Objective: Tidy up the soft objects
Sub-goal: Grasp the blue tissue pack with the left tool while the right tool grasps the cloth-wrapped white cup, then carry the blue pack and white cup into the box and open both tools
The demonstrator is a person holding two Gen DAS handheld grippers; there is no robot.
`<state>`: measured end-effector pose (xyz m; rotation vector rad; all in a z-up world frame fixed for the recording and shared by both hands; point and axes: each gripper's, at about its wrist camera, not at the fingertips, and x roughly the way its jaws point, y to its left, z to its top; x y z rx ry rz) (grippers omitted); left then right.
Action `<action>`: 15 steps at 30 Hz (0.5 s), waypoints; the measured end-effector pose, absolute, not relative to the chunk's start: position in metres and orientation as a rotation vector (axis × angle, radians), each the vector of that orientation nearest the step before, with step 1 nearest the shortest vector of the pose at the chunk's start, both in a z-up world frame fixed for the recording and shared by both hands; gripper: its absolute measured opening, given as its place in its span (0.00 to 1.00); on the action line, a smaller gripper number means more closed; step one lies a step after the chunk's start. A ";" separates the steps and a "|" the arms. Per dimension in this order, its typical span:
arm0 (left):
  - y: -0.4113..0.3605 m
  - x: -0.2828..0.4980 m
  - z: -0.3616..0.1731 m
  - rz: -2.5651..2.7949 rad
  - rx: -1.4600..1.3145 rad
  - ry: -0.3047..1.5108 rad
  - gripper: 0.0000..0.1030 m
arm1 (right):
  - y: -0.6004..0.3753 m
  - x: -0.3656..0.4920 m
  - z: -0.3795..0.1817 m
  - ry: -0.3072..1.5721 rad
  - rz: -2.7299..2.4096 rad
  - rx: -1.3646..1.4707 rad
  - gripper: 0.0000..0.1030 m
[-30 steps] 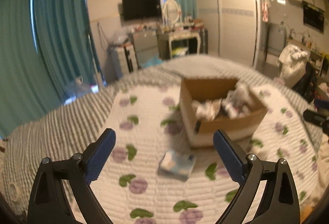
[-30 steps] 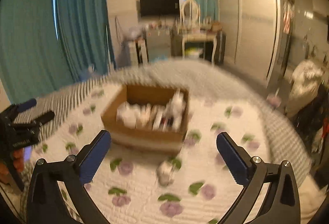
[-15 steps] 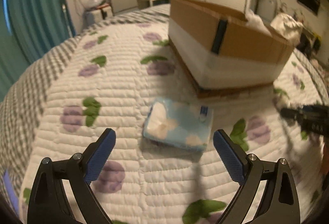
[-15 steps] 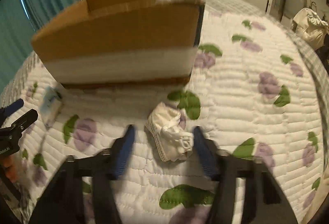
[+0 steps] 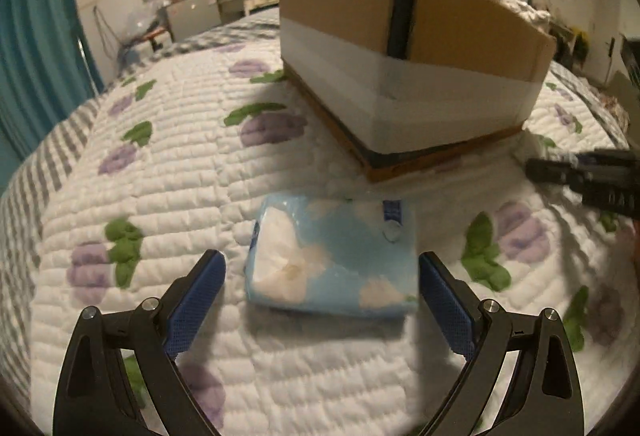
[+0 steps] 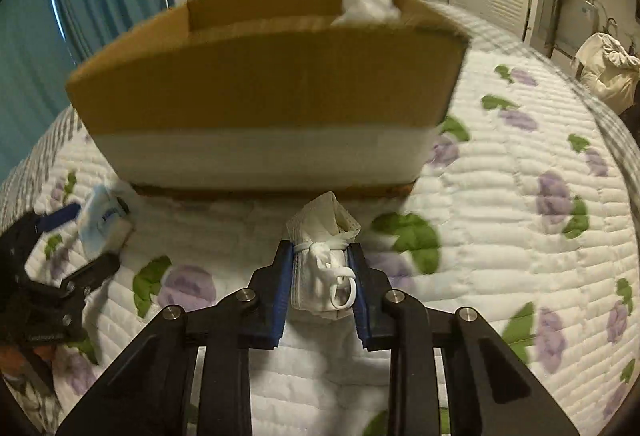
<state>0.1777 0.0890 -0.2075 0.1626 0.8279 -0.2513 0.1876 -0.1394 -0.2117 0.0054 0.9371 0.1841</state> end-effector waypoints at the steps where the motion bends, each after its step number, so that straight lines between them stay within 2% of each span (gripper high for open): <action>1: 0.091 0.181 -0.209 -0.256 0.140 0.835 0.94 | -0.137 0.187 -0.213 0.934 0.177 -0.010 0.26; 5: 0.096 0.183 -0.210 -0.261 0.094 0.837 0.89 | -0.131 0.186 -0.214 0.926 0.170 -0.027 0.26; 6: 0.095 0.181 -0.209 -0.264 0.096 0.833 0.78 | -0.131 0.185 -0.214 0.925 0.172 -0.020 0.26; 7: 0.094 0.180 -0.208 -0.267 0.100 0.831 0.71 | -0.131 0.185 -0.214 0.925 0.174 -0.014 0.26; 15: 0.080 0.160 -0.188 -0.246 0.104 0.821 0.70 | -0.140 0.169 -0.203 0.895 0.203 0.009 0.26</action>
